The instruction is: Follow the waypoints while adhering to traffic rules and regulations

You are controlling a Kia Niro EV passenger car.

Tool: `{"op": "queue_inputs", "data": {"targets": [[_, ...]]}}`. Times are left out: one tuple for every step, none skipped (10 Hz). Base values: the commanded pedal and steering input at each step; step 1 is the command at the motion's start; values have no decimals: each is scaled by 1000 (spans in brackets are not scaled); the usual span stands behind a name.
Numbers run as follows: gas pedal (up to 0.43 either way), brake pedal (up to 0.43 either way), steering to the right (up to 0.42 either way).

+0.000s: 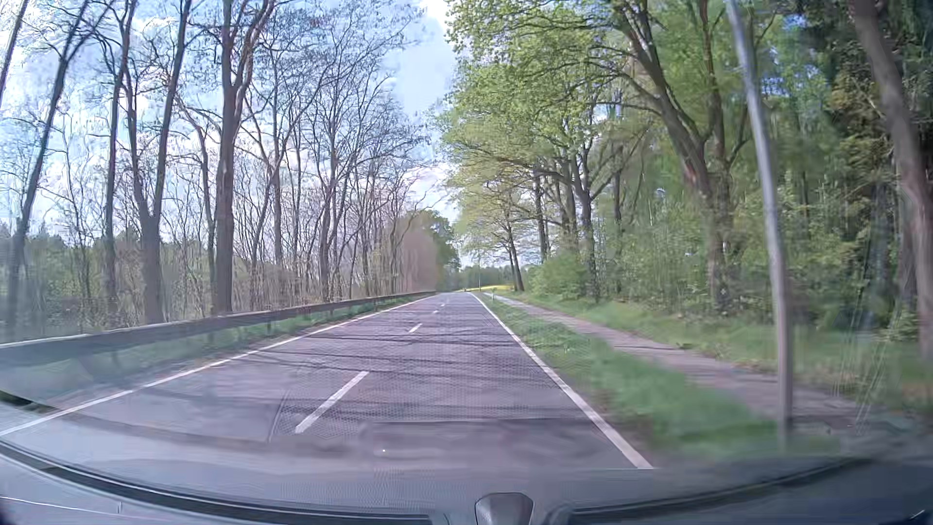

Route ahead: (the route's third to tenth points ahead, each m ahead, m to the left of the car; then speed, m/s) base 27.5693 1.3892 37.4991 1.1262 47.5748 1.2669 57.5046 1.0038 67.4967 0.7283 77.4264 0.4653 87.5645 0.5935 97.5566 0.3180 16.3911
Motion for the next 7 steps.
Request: {"op": "queue_inputs", "data": {"targets": [[110,0,-3],[110,0,-3],[110,0,-1],[110,0,-1],[110,0,-1],[110,0,-1],[98,0,-1]]}}
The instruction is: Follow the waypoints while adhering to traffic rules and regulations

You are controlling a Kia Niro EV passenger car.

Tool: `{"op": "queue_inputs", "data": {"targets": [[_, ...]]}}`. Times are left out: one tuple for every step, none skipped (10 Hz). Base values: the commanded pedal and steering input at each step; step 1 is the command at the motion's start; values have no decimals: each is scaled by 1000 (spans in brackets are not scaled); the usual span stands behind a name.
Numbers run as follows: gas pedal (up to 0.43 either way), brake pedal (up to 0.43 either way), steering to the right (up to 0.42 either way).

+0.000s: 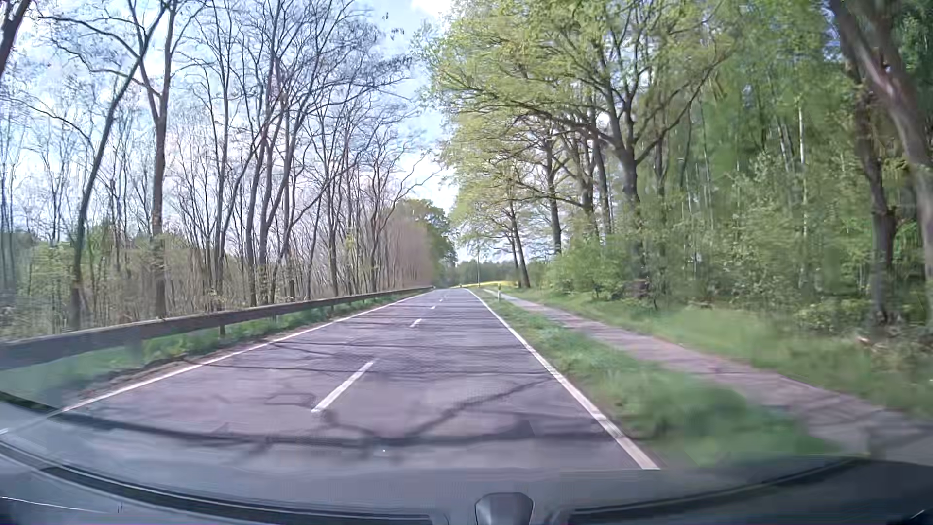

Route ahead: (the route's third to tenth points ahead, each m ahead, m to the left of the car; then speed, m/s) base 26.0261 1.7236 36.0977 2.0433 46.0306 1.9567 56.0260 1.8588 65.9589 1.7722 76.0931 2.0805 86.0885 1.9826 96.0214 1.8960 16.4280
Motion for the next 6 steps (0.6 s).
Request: {"op": "queue_inputs", "data": {"targets": [[98,0,-1],[98,0,-1],[98,0,-1],[110,0,-1],[110,0,-1],[110,0,-3]]}}
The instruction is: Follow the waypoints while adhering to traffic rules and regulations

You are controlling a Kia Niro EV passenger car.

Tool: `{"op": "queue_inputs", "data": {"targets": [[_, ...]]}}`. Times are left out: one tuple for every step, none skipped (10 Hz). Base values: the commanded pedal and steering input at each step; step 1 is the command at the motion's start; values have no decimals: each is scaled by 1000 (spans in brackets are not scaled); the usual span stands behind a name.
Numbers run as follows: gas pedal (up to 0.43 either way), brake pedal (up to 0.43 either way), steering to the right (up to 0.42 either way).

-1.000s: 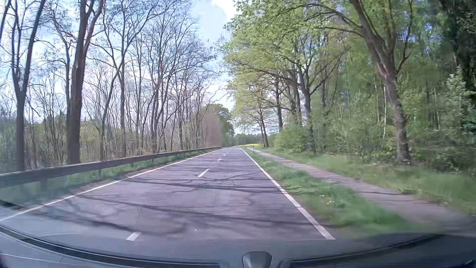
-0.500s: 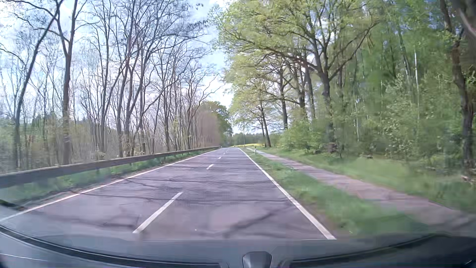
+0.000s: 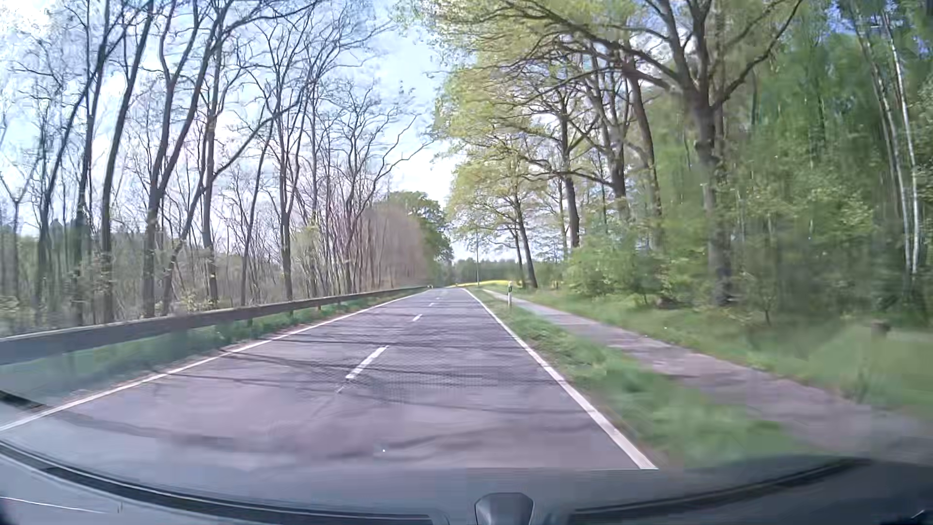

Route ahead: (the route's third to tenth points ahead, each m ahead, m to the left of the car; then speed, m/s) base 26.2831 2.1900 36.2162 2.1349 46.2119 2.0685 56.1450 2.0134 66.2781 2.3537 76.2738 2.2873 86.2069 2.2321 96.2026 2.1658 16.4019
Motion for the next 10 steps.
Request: {"op": "queue_inputs", "data": {"targets": [[110,0,-4],[110,0,-5],[110,0,-5],[110,0,-6],[110,0,-7],[110,0,-6],[110,0,-5],[110,0,-4],[110,0,-3],[110,0,-3]]}}
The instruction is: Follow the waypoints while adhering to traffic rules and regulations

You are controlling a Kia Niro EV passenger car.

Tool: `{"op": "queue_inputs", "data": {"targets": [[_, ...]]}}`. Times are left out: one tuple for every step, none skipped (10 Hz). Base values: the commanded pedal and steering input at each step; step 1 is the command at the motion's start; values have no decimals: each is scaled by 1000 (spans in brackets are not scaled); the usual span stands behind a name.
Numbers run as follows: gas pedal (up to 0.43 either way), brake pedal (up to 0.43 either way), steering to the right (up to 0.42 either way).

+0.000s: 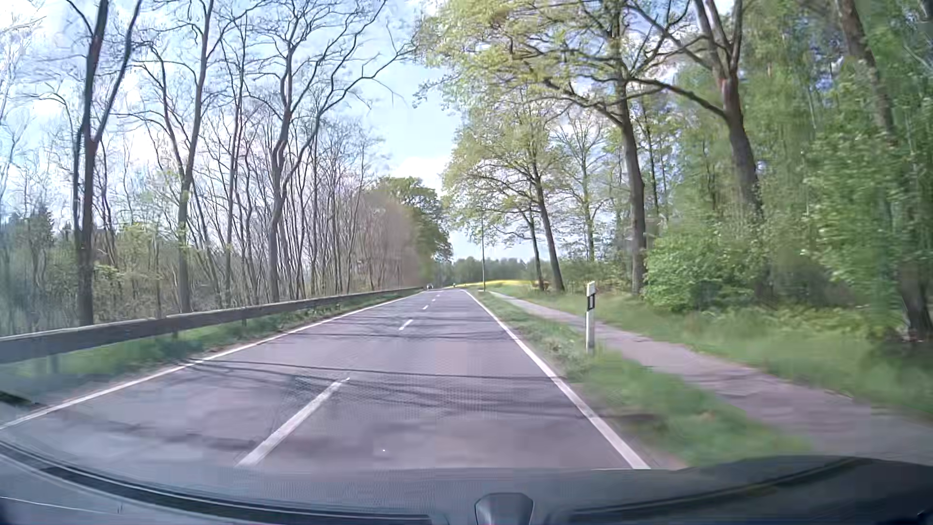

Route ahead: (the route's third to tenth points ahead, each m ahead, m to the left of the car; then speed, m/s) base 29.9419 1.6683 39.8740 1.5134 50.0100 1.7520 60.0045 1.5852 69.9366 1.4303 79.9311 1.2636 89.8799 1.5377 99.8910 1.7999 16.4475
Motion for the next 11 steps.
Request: {"op": "queue_inputs", "data": {"targets": [[110,0,-4],[110,0,-4],[110,0,-5],[98,0,-5],[79,0,-6],[79,0,-5],[79,0,-6],[79,0,-5],[87,0,-6],[87,0,-6],[98,0,-6]]}}
